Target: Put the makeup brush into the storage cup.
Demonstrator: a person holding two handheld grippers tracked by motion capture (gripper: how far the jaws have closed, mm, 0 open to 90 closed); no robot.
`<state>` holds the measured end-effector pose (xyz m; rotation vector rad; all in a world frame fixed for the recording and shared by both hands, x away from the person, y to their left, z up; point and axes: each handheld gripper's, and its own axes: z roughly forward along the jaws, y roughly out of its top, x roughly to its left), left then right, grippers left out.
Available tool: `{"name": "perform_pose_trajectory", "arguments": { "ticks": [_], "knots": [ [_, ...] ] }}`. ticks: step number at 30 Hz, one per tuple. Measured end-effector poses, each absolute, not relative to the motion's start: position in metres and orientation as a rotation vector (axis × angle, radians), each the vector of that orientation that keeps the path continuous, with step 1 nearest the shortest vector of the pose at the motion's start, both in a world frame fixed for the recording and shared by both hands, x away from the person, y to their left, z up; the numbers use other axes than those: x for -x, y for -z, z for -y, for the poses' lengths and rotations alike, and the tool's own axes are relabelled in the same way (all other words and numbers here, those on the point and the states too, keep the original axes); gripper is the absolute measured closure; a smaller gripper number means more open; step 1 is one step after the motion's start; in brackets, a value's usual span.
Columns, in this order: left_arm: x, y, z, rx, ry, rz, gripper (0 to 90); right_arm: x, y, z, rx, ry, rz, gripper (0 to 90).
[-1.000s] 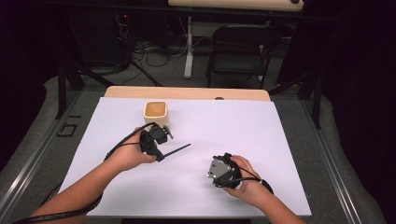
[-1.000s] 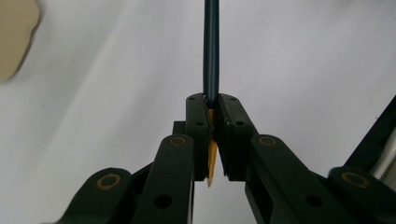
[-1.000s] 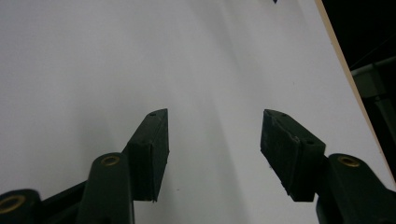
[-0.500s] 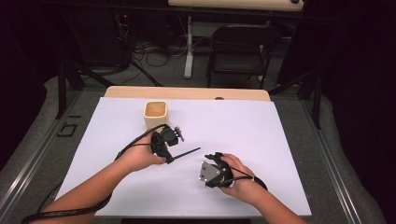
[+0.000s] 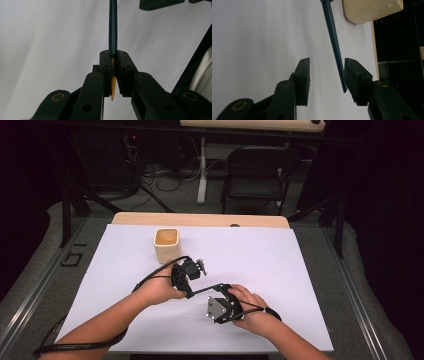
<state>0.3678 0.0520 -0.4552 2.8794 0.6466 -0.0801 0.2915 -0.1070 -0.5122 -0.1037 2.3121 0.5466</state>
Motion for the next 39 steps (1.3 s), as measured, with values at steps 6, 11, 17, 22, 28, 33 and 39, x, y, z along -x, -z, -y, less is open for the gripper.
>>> {"name": "perform_pose_trajectory", "arguments": {
  "ticks": [6,11,17,22,28,33,39],
  "knots": [
    [-0.367,0.456,-0.045,-2.89,0.09,-0.626,83.6,-0.29,0.513,0.1,0.171,-0.522,-2.289,61.3],
    [-0.365,0.456,-0.043,-2.889,0.093,-0.615,83.7,-0.288,0.513,0.098,0.205,-0.502,-2.273,64.1],
    [-0.365,0.456,-0.042,-2.891,0.101,-0.607,83.7,-0.29,0.515,0.096,0.244,-0.467,-2.266,66.0],
    [-0.364,0.456,-0.042,-2.893,0.098,-0.602,83.6,-0.291,0.517,0.093,0.289,-0.465,-2.251,68.5],
    [-0.362,0.457,-0.04,-2.893,0.107,-0.595,83.6,-0.292,0.515,0.09,0.305,-0.442,-2.254,72.8],
    [-0.362,0.458,-0.04,-2.895,0.111,-0.594,83.6,-0.293,0.515,0.089,0.309,-0.415,-2.265,75.9],
    [-0.361,0.457,-0.041,-2.89,0.113,-0.595,83.6,-0.294,0.518,0.087,0.311,-0.418,-2.275,81.0]
  ]
}}
